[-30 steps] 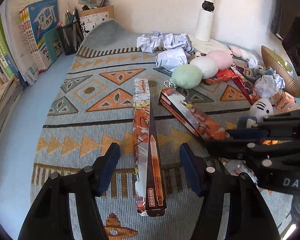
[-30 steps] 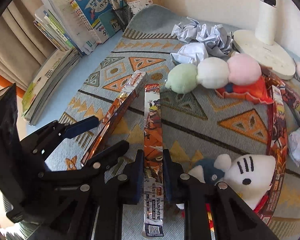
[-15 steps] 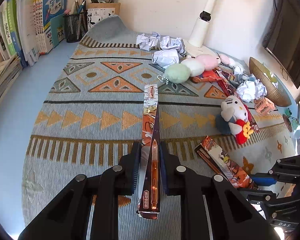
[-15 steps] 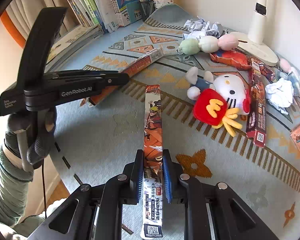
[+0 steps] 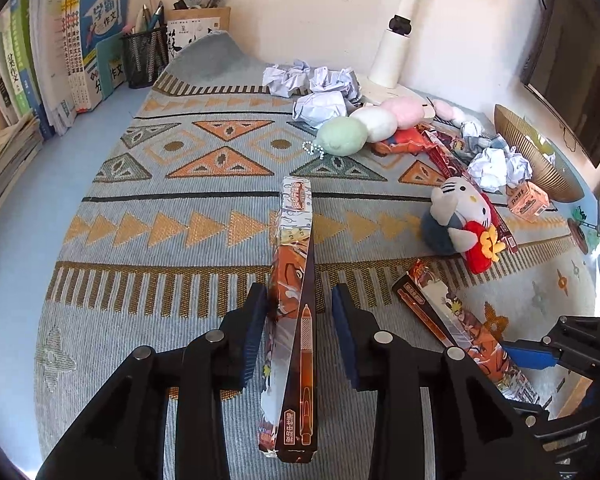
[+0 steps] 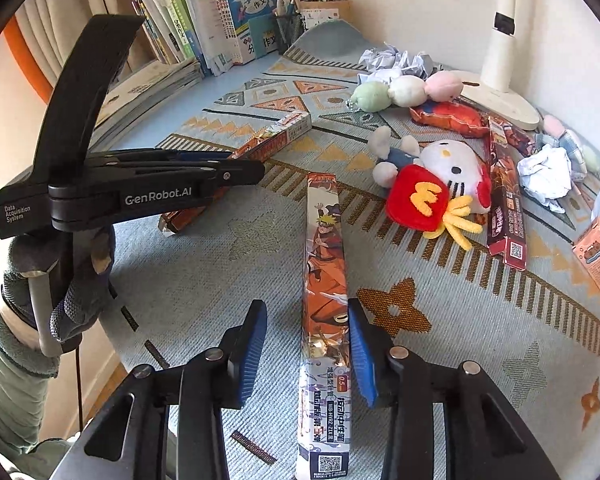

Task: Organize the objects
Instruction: 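Grasp an orange candy stick with the left gripper while the right grasps another, then carry the candy sticks to the gold bowl and open both grippers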

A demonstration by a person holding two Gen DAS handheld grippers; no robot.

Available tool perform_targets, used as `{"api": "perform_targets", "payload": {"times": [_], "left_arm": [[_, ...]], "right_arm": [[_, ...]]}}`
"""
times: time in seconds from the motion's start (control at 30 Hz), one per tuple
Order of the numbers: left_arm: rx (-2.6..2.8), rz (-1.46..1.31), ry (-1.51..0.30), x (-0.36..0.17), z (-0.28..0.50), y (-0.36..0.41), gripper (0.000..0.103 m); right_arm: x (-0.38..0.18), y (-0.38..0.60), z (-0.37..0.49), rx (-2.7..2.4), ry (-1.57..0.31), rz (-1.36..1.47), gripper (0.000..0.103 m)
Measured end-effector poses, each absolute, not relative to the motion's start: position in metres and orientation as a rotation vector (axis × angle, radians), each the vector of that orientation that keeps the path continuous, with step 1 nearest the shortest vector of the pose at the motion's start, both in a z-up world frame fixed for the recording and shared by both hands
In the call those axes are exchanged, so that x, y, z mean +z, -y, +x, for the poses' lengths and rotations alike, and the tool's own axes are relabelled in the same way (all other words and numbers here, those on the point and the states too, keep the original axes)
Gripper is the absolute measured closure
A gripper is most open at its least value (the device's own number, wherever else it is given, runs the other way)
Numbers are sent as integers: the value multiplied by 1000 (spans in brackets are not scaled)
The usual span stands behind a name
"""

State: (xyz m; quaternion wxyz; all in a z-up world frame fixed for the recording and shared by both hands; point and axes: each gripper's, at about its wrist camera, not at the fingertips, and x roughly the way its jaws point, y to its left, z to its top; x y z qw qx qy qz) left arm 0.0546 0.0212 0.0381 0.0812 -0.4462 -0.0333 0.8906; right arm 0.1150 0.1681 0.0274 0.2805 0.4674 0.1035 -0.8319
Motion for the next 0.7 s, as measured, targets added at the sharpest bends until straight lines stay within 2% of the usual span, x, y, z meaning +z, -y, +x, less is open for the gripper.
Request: {"api": "perform_targets", "payload": {"times": [0.03,0.13,0.4,0.7], "left_arm": [[2663,-1339,88,38,54,-23,85],[2659,-1330,107,42,56,-21,89],[2639,-1134,106,105,52,-58,89],[2358,-972,105,150,-30,-227,89]], "right_arm": [[27,-167,119,-2258,-314,1242,86],[29,-170,123,-2235,-262,1235,86],[80,-224,119,-2318,-27,1098,86],[131,-406,61,-2783,347,1062,86]]}}
